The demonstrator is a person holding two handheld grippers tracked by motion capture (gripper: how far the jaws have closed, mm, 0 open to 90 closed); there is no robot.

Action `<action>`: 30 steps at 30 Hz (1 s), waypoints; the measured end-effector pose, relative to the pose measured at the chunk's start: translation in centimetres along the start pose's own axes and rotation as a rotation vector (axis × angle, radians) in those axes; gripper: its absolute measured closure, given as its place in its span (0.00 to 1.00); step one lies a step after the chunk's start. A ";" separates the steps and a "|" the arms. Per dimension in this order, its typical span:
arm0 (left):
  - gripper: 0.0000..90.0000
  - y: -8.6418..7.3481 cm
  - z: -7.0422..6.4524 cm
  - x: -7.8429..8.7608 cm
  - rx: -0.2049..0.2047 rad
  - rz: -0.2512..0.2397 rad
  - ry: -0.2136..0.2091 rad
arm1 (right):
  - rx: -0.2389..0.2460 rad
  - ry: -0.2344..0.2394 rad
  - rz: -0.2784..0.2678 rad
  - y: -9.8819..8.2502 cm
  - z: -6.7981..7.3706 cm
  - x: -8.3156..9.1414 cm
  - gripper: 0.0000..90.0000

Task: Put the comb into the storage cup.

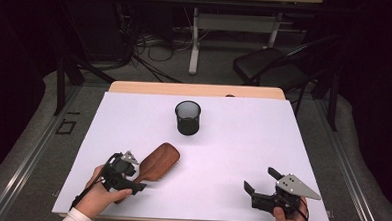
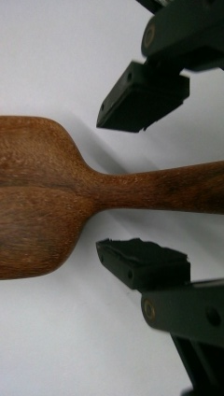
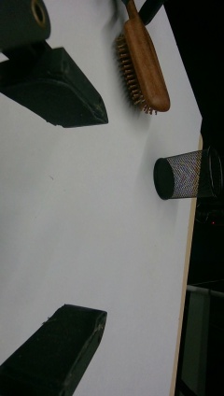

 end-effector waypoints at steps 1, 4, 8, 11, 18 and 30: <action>0.40 0.0 0.0 -0.1 0.003 0.009 0.003 | -0.003 -0.001 0.001 0.0 0.0 0.0 0.07; 0.45 0.0 0.1 -0.3 0.000 0.018 0.025 | -0.003 0.000 -0.001 0.0 0.0 0.0 0.08; 0.53 0.1 0.2 -0.4 -0.013 0.016 0.036 | -0.001 0.000 -0.001 0.0 0.0 0.0 0.08; 0.53 0.2 0.2 -0.5 -0.012 0.026 0.036 | -0.003 -0.001 -0.002 0.0 0.0 0.0 0.08; 0.57 0.5 0.2 -0.8 -0.001 0.060 0.065 | -0.005 -0.001 -0.002 0.0 0.0 0.0 0.08; 0.65 1.2 -0.1 -1.0 -0.026 0.097 0.038 | -0.005 -0.003 0.004 -0.1 -0.1 0.0 0.09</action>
Point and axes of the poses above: each handheld gripper's, and its own axes: x roughly backward along the jaws, y roughly out of its top, z roughly to its left, the point moved 4 cm from there along -x, roughly forward along the jaws, and after that the axes turned 15 degrees about y, right-handed, at the moved point
